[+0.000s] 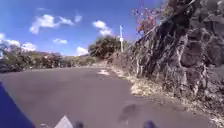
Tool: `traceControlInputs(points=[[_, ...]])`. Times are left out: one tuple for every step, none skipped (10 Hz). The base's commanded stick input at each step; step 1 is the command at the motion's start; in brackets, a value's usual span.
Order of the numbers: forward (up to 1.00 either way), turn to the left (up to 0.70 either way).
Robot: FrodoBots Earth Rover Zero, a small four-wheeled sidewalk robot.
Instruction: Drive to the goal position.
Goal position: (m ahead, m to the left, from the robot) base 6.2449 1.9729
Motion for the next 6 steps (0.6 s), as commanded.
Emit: traceControlInputs(points=[[1.0, 0.0], [1.0, 0.0], [1.0, 0.0], [1.0, 0.0], [1.0, 0.0], [1.0, 0.0]])
